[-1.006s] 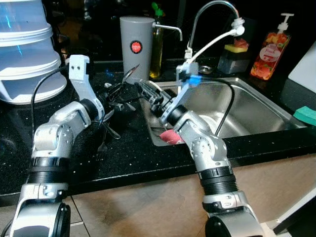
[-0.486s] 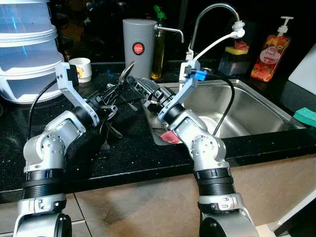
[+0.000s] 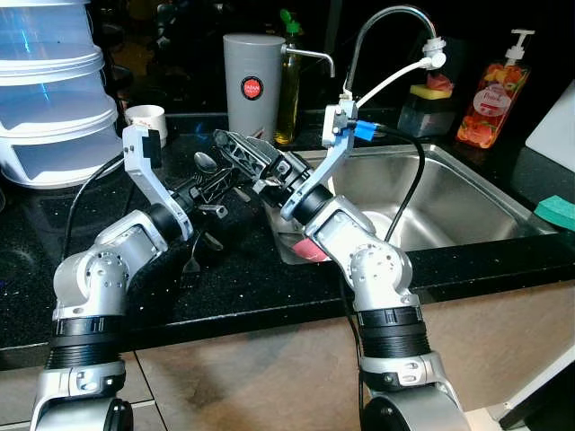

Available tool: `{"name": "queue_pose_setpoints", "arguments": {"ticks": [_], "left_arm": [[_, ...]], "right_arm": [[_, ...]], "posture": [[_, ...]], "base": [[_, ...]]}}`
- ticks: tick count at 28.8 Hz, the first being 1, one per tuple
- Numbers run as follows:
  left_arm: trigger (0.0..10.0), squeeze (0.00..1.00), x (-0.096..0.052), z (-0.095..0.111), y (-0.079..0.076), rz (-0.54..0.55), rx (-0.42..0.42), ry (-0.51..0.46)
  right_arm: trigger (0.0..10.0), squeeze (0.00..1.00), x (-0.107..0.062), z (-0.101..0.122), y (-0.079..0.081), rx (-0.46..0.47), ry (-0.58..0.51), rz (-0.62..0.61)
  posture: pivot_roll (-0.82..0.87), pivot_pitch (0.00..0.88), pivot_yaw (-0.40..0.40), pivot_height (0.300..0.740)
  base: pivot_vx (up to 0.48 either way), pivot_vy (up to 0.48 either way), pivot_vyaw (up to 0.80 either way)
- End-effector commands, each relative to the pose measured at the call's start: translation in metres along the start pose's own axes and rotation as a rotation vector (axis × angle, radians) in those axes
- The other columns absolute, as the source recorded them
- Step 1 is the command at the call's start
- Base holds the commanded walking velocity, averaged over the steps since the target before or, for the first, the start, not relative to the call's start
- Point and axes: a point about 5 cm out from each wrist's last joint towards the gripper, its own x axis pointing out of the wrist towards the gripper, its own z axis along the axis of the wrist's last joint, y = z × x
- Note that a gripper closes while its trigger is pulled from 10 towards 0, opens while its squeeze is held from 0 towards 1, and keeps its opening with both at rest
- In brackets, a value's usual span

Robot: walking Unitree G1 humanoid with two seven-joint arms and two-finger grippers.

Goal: Kitchen organization

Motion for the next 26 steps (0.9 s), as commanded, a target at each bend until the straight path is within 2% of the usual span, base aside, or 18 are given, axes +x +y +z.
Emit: {"name": "queue_pose_setpoints", "arguments": {"ticks": [1, 2, 3, 5, 11, 17, 26], "left_arm": [[0.0, 0.0, 0.002, -0.002, -0.004, -0.014, 0.005, 0.007], [0.0, 0.0, 0.002, -0.002, -0.006, -0.027, 0.004, 0.008], [0.0, 0.0, 0.003, -0.002, -0.008, -0.036, 0.002, 0.009], [0.0, 0.0, 0.004, -0.003, -0.011, -0.058, 0.003, 0.008], [0.0, 0.0, 0.005, -0.004, -0.019, -0.094, -0.012, 0.001], [0.0, 0.0, 0.005, -0.006, -0.025, -0.139, -0.023, 0.01], [0.0, 0.0, 0.004, -0.003, -0.026, -0.164, -0.038, -0.005]], "right_arm": [[10.0, 1.0, 0.002, -0.006, 0.008, 0.021, 0.002, 0.024], [10.0, 0.47, 0.001, -0.008, 0.008, 0.015, 0.01, 0.021], [10.0, 0.0, 0.001, -0.01, 0.007, 0.006, 0.021, 0.016], [10.0, 0.0, 0.0, -0.016, 0.004, -0.037, 0.064, -0.011], [10.0, 0.0, 0.0, -0.022, -0.003, -0.065, 0.096, -0.063], [10.0, 0.0, -0.001, -0.022, -0.006, -0.062, 0.098, -0.088], [10.0, 0.0, -0.002, -0.02, -0.013, -0.062, 0.088, -0.131]], "posture": [[0.07, 0.044, -0.007, 0.74], [0.07, 0.044, -0.007, 0.74], [0.07, 0.044, -0.007, 0.74], [0.07, 0.044, -0.007, 0.74], [0.07, 0.044, -0.007, 0.74], [0.07, 0.044, -0.007, 0.74], [0.06, 0.043, -0.003, 0.74]], "base": [[0.0, 0.0, 0.0], [0.0, 0.0, 0.0], [0.0, 0.0, 0.0], [0.0, 0.0, 0.0], [0.0, 0.0, 0.0], [0.0, 0.0, 0.0], [0.0, 0.0, 0.0]]}}
